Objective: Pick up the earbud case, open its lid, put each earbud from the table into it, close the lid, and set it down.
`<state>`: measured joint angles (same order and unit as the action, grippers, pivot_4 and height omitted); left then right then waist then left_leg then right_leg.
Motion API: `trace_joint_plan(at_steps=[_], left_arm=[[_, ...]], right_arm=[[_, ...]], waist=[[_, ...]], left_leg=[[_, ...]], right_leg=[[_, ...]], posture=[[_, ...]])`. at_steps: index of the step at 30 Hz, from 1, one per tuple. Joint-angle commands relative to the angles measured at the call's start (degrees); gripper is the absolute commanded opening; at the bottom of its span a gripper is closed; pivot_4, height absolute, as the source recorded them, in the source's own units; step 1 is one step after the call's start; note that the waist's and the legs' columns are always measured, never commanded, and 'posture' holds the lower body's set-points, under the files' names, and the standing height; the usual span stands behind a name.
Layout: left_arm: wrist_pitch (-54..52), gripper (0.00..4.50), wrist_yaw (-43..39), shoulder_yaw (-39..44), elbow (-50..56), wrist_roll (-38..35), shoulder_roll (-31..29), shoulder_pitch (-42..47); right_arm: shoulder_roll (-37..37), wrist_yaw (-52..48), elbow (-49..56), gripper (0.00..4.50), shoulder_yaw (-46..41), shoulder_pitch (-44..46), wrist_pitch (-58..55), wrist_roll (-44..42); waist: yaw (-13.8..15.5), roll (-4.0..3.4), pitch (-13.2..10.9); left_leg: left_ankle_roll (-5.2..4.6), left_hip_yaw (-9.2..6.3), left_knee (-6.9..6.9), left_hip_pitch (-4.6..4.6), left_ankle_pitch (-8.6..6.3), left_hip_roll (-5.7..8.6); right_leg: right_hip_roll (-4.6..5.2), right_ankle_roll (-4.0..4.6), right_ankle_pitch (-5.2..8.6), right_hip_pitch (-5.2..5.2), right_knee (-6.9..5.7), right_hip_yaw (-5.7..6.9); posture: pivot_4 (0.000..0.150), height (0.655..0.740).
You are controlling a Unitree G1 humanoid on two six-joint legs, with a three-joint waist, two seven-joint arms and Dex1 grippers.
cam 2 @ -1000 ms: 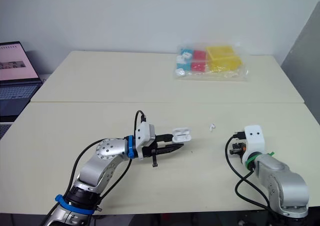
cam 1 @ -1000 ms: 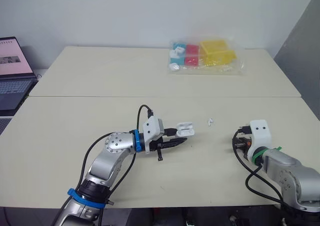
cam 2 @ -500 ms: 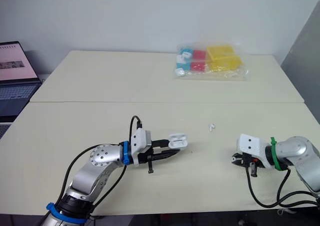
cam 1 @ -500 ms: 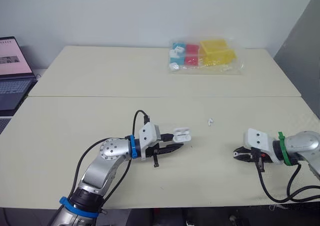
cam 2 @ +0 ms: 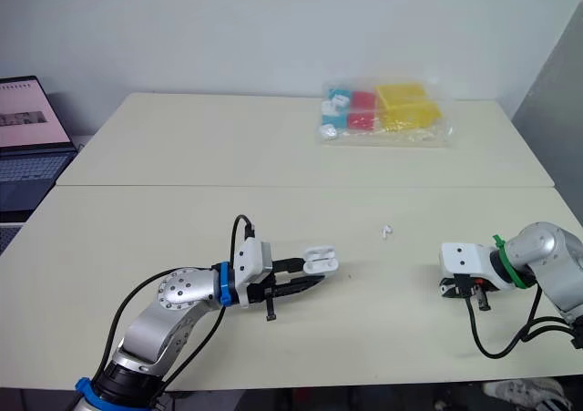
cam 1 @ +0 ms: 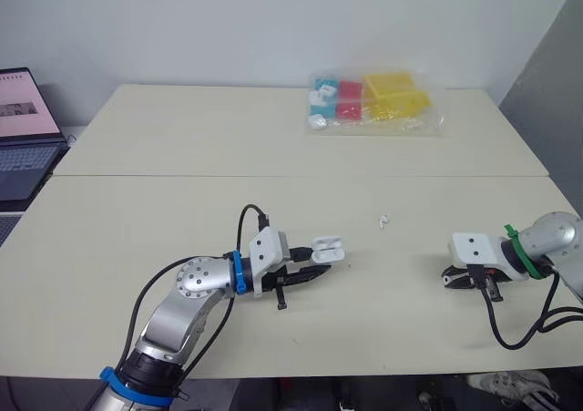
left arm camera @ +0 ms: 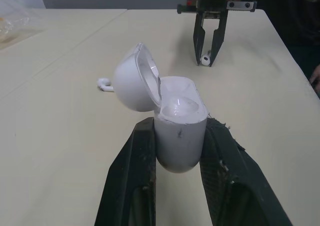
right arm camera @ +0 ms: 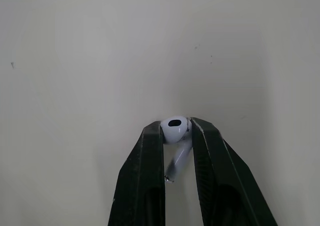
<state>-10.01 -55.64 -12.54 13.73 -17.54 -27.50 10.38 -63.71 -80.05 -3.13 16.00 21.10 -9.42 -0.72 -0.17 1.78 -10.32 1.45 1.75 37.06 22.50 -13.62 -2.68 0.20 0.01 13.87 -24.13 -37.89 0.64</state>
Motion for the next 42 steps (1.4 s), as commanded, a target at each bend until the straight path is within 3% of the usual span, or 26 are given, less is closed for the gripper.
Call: trace_joint_plan(at_steps=[1,8,17,20,23,34,42], left_arm=[[-0.14,0.81,0.44,0.63,2.95,-0.90,-0.08,-0.03],[-0.75,0.81,0.53,0.52,3.34,-0.87,-0.01,-0.23],[-0.72,0.81,1.06,0.29,3.00,-0.47,0.42,0.10],[-0.50,0.81,1.41,0.05,1.74,-0.10,0.80,0.79],[0.36,0.81,1.36,-0.28,0.90,0.34,1.16,1.26],[3.37,0.81,1.88,-1.61,-0.63,2.66,3.01,0.73],[4.53,0.81,2.18,-1.70,-1.08,3.11,3.00,0.01]], right_arm=[[0.37,-1.67,-0.31,1.37,0.44,0.81,-1.64,0.81],[1.63,-1.04,0.11,3.81,-1.80,2.43,-0.85,0.17],[-3.10,-1.56,11.64,3.82,-10.07,0.32,-14.34,-7.59],[-3.70,3.32,18.30,3.82,-7.03,0.91,-27.97,-3.75],[-3.38,5.75,19.97,3.82,-2.98,2.75,-33.89,-0.60],[-0.37,4.93,13.99,3.82,7.95,8.78,-33.04,5.78],[0.54,3.47,10.97,3.82,9.46,10.33,-31.56,7.15]], waist=[[0.01,0.00,0.00],[-0.15,0.00,0.00],[0.01,-0.04,-0.01],[0.00,-0.04,-0.01],[0.01,-0.05,-0.01],[-0.03,-0.05,-0.01],[-0.02,-0.05,0.00]], left_leg=[[0.00,0.00,-0.01,0.00,0.00,0.00],[0.00,0.05,0.00,-0.10,0.00,-0.01],[0.01,0.03,-0.04,-0.05,0.00,-0.02],[0.01,0.03,-0.03,-0.03,0.00,-0.02],[0.01,0.03,-0.01,-0.07,0.00,-0.02],[0.01,0.04,-0.03,0.02,0.00,0.00],[0.01,0.03,-0.01,0.00,0.00,0.00]], right_leg=[[0.00,0.00,0.00,0.00,0.00,0.00],[-0.01,0.01,0.00,0.02,-0.08,-0.07],[-0.01,0.03,0.01,0.00,-0.05,-0.04],[0.02,0.04,0.02,-0.01,-0.05,-0.05],[0.03,0.04,0.01,-0.02,-0.10,-0.04],[0.02,0.06,0.03,-0.07,-0.05,-0.03],[0.01,0.05,0.03,-0.05,-0.09,-0.03]], posture=[[0.150,0.7359],[0.150,0.7359],[0.150,0.7359],[0.150,0.7359],[0.150,0.7359],[0.150,0.7359],[0.150,0.7359]])
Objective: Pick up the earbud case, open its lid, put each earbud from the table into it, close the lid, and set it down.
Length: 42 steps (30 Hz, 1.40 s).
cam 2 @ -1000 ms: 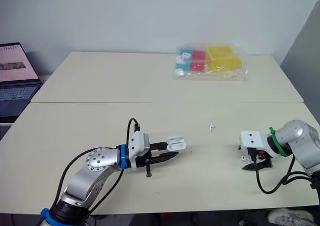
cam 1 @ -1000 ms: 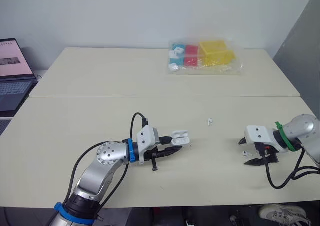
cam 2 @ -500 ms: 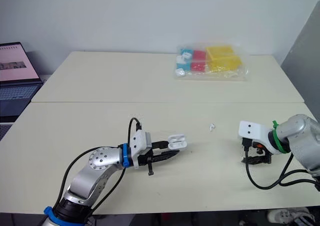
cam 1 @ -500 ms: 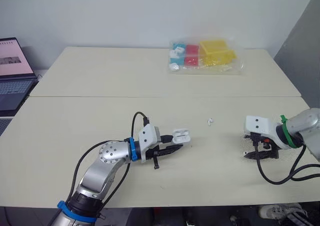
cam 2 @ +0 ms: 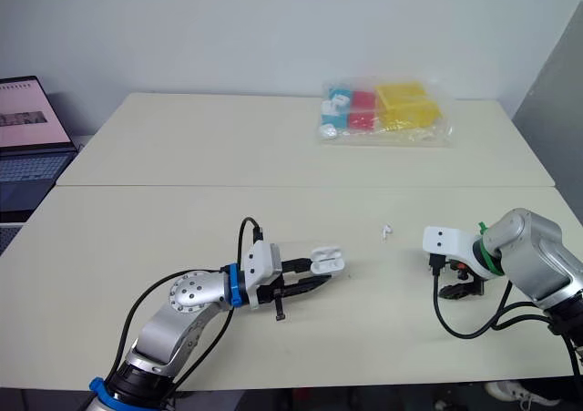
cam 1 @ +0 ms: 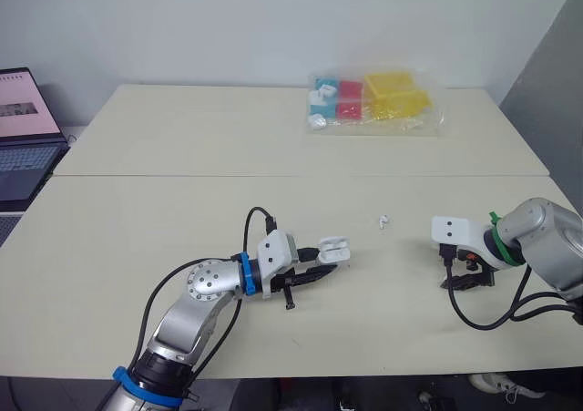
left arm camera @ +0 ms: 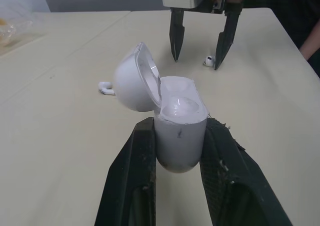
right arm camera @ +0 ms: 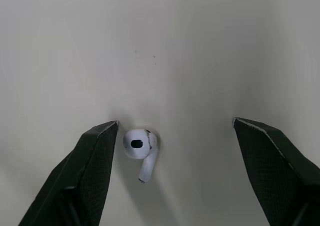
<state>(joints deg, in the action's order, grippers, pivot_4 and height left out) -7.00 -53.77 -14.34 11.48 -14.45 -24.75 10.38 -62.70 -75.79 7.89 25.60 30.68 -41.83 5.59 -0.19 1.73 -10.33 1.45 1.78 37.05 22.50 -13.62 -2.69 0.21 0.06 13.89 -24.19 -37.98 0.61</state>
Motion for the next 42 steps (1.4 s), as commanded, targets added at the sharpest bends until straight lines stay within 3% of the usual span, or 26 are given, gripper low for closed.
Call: trace_joint_plan(at_steps=[1,20,23,31,38,42], left_arm=[[1.62,0.81,0.41,0.09,1.17,0.11,0.25,-0.19],[3.33,0.81,0.34,-0.41,-0.47,0.56,0.69,-0.52],[3.44,0.81,0.34,-0.39,-0.64,0.53,0.74,-0.43],[3.91,0.81,0.27,-0.43,-1.09,0.58,0.81,-0.38],[4.35,0.81,0.14,-0.58,-1.85,0.63,1.17,-0.01],[3.71,0.81,0.25,-0.29,-1.94,-0.39,2.11,0.93]], right_arm=[[-0.66,-1.02,-0.10,3.82,0.07,0.54,1.15,1.07],[-0.88,-2.07,0.98,3.82,-0.21,-0.60,0.43,1.62],[-1.22,-2.73,1.30,3.28,0.02,-0.76,0.90,1.58],[-1.12,-3.48,1.96,0.49,-0.44,-0.46,0.50,1.31],[-1.62,-3.87,1.51,0.44,-2.60,0.74,1.80,0.32],[-2.33,-4.21,4.79,0.44,-10.49,2.37,3.38,-5.44]], waist=[[0.02,0.00,0.00],[0.00,0.00,0.00],[0.00,0.00,0.00],[0.01,0.00,0.00],[0.01,0.00,0.00],[0.01,-0.02,-0.01]], left_leg=[[0.00,0.00,0.00,0.01,0.00,0.00],[0.00,0.00,0.01,-0.04,0.00,-0.01],[0.00,0.01,0.02,-0.04,0.00,0.00],[0.00,0.00,0.00,-0.02,0.00,0.00],[0.00,0.00,0.01,-0.03,0.00,0.00],[0.00,0.01,0.01,-0.01,0.00,0.01]], right_leg=[[0.00,0.00,0.00,0.00,0.01,0.01],[0.00,0.00,0.00,0.02,-0.02,0.00],[0.00,-0.01,-0.01,0.03,-0.03,0.00],[0.00,0.00,0.00,0.02,0.00,0.01],[0.00,0.00,0.00,0.02,-0.02,0.01],[0.00,0.00,0.00,0.00,-0.02,0.00]], posture=[[0.150,0.7359],[0.150,0.7359],[0.150,0.7359],[0.150,0.7359],[0.150,0.7359],[0.150,0.7359]])
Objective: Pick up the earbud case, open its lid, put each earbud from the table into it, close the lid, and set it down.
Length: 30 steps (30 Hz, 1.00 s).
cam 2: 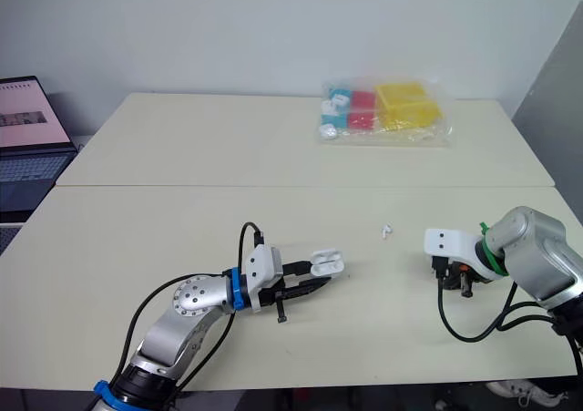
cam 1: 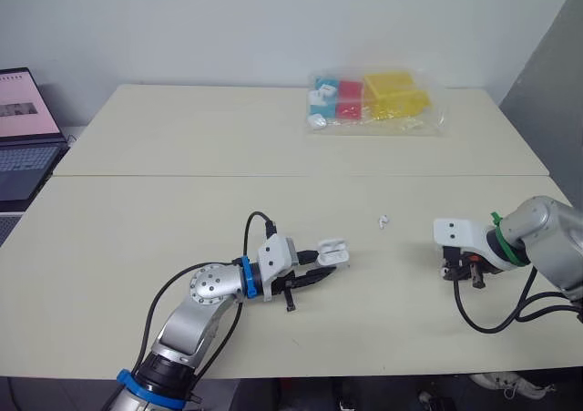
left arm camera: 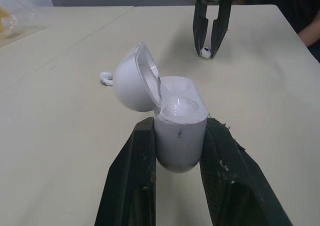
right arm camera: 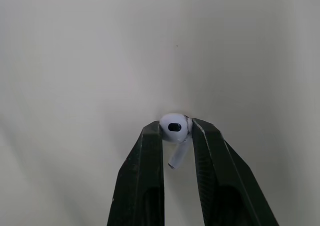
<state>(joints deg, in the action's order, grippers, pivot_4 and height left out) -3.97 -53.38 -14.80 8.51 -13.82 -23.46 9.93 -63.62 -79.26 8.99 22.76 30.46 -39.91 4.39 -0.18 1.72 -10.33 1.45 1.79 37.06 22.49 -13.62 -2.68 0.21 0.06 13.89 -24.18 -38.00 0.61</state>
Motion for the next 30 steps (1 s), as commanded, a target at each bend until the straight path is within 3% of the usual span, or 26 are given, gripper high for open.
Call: trace_joint_plan(at_steps=[1,5,8,12,20,30], left_arm=[[0.40,0.81,-0.16,0.32,1.16,-1.37,1.02,1.57],[-0.36,0.81,-0.07,0.76,1.08,-2.00,1.52,2.56],[-1.21,0.81,0.63,0.94,1.20,-2.65,2.42,3.78],[-2.99,0.81,2.83,1.66,1.94,-4.13,5.19,5.89],[-7.58,0.81,5.00,3.29,2.98,-7.12,7.65,10.02],[-10.27,0.81,6.44,4.72,3.03,-9.02,8.50,12.88]], right_arm=[[-0.78,-0.69,5.42,0.44,-10.75,2.65,1.11,-7.00],[2.99,0.92,12.41,0.44,-20.74,0.70,-1.23,-17.00],[11.03,6.83,18.28,0.44,-29.66,0.26,-7.14,-26.73],[22.91,19.50,25.54,0.44,-35.39,-2.03,-8.86,-32.68],[38.93,37.89,33.27,0.44,-32.85,-6.31,-3.81,-34.35],[39.82,42.04,30.54,0.44,-25.53,-15.76,9.24,-27.79]], waist=[[-0.01,-0.01,0.00],[0.04,0.01,0.01],[0.02,0.02,0.00],[0.09,0.08,0.04],[0.01,0.06,0.04],[0.00,0.06,0.04]], left_leg=[[0.00,0.01,0.00,0.00,0.00,0.00],[0.00,-0.07,-0.02,0.00,0.00,-0.03],[0.00,-0.08,0.00,0.00,0.00,-0.04],[0.00,-0.09,0.08,0.03,0.00,0.00],[0.00,-0.11,0.10,0.08,0.00,0.01],[0.00,-0.12,0.07,0.09,0.00,0.01]], right_leg=[[0.00,0.00,0.00,-0.01,0.00,-0.01],[-0.04,0.00,0.00,0.02,0.01,0.05],[-0.05,0.00,0.00,0.04,-0.01,0.04],[-0.01,-0.05,-0.03,0.07,-0.04,0.03],[-0.03,-0.06,-0.04,0.05,-0.07,0.02],[-0.05,-0.06,-0.04,0.06,0.00,0.03]], posture=[[0.150,0.7359],[0.150,0.7359],[0.150,0.7359],[0.150,0.7359],[0.150,0.7359],[0.150,0.7359]])
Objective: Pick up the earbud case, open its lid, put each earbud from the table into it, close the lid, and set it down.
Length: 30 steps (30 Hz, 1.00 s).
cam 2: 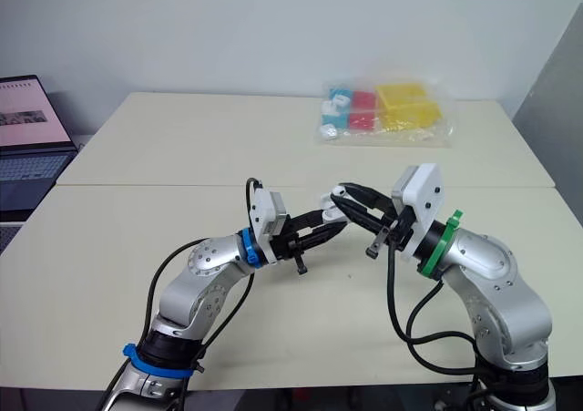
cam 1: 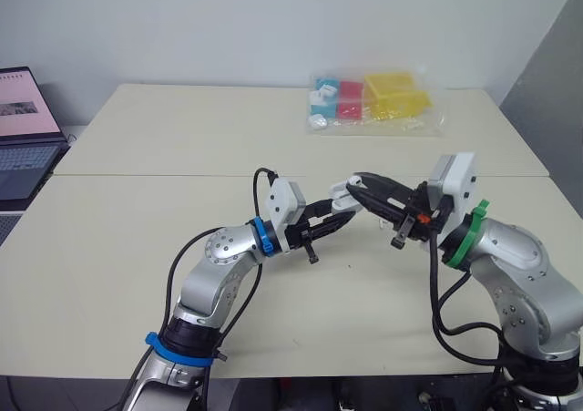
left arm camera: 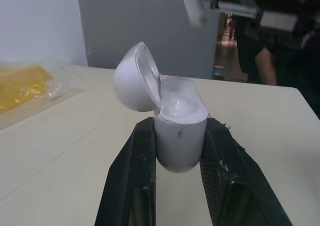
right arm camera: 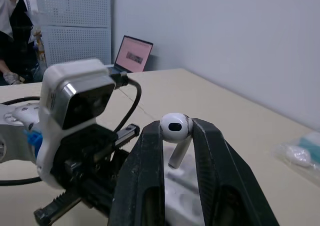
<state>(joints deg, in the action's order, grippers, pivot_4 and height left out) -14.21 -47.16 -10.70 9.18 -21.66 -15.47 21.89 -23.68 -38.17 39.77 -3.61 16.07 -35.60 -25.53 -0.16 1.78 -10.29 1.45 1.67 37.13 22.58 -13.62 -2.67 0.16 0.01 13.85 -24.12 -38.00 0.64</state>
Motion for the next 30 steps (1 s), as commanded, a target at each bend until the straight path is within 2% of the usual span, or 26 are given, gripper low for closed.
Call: trace_joint_plan(at_steps=[1,15,28,30], left_arm=[[-0.24,0.81,0.29,0.63,2.48,-1.27,0.53,0.95],[-1.01,0.81,0.41,0.53,4.10,-1.82,-0.16,0.68],[-1.53,0.81,0.45,0.80,4.79,-1.74,-0.11,0.79],[-1.40,0.81,0.35,0.71,4.81,-1.62,-0.17,0.78]], right_arm=[[-0.09,1.11,-0.82,0.44,1.15,-1.81,6.14,2.65],[-1.77,0.64,-7.10,0.44,2.21,-3.58,14.14,4.43],[-3.80,0.79,-7.23,0.44,3.09,-5.12,11.87,2.45],[-4.15,0.47,-6.07,1.18,2.78,-5.13,11.17,1.23]], waist=[[-0.02,0.00,0.00],[0.00,0.00,0.00],[-0.02,0.00,0.00],[0.00,0.00,0.00]], left_leg=[[0.00,0.01,0.00,0.00,0.00,0.00],[0.00,0.01,-0.01,-0.01,0.00,0.00],[0.00,0.01,-0.02,-0.02,0.00,-0.01],[0.00,0.00,-0.03,-0.02,0.00,-0.01]], right_leg=[[0.00,0.00,0.00,-0.01,-0.01,-0.01],[-0.02,0.01,0.00,0.00,0.02,-0.01],[-0.02,0.01,0.00,0.00,0.01,-0.01],[-0.02,0.01,0.00,-0.01,0.01,-0.01]], posture=[[0.150,0.7359],[0.150,0.7359],[0.150,0.7359],[0.150,0.7359]])
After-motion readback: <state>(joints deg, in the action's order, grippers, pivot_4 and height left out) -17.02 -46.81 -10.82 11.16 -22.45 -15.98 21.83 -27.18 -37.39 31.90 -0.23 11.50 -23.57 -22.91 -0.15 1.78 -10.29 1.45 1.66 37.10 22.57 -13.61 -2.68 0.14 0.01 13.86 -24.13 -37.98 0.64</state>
